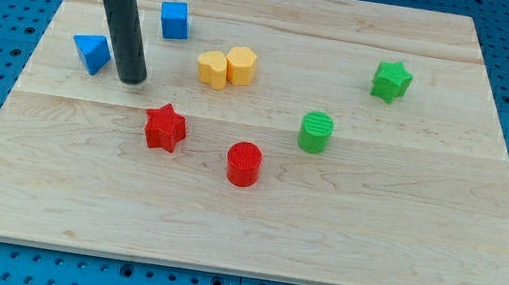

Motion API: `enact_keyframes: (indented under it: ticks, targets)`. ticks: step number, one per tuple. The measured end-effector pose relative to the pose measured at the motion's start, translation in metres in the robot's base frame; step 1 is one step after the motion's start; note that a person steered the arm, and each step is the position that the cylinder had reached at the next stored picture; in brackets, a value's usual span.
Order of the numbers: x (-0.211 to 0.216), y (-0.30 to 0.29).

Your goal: Move the red star downwards

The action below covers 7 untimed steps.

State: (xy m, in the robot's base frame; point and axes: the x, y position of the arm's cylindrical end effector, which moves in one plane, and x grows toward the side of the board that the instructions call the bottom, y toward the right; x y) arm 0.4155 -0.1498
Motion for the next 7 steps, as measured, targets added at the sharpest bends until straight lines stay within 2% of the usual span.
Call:
enact_keyframes:
  ticks: [1,3,7]
  targets:
    - [0.019,0.042]
    - [0.037,0.08]
    - [0.036,0.066]
